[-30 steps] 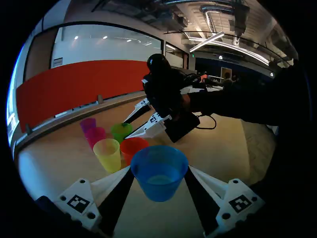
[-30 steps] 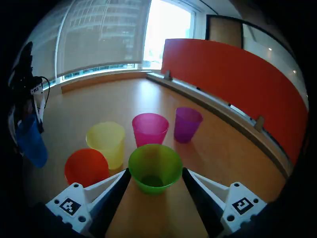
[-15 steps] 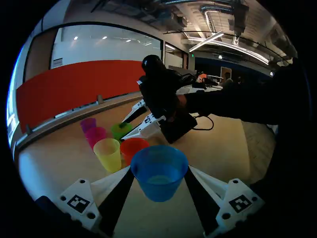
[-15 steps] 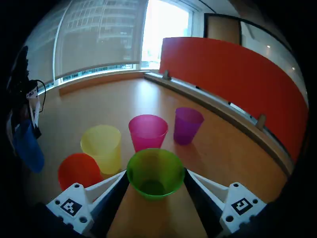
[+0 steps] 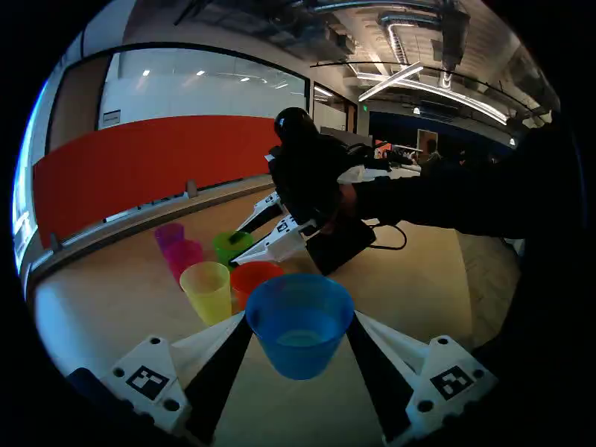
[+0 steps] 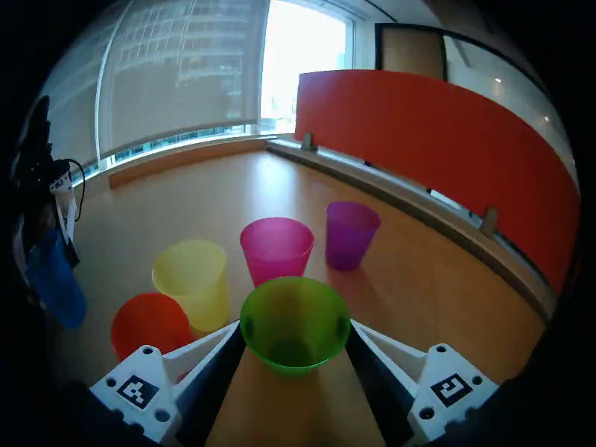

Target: Pour water

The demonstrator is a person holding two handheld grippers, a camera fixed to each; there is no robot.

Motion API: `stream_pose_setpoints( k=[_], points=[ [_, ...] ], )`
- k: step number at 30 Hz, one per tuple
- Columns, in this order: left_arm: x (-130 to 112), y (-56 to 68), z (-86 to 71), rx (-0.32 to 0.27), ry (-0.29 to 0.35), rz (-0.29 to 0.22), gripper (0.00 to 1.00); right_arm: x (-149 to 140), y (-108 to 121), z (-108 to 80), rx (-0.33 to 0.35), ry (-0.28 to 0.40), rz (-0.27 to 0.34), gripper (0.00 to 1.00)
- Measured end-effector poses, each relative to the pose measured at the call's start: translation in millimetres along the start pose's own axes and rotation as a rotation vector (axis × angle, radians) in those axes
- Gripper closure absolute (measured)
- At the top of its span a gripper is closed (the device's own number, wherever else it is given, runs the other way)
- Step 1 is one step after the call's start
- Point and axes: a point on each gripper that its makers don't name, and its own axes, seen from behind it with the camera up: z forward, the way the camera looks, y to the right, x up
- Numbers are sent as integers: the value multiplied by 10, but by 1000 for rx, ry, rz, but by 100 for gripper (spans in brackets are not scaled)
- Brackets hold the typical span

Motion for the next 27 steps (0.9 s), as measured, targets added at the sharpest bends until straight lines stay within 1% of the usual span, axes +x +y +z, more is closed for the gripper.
stream_pose_setpoints(
  k=[6, 11, 18, 27],
  points=[
    [17, -54, -19, 17, 10, 0, 15, 121, 4, -129, -17, 43, 20, 9],
    [60, -86, -41, 29, 24, 5, 15, 229, -42, -266, -25, 82, 28, 9],
    [142, -119, -93, 49, 47, 11, 15, 439, -183, -495, -38, 154, 10, 9],
    [225, -128, -163, 72, 76, 9, 15, 765, -362, -756, -61, 259, 11, 9]
  ],
)
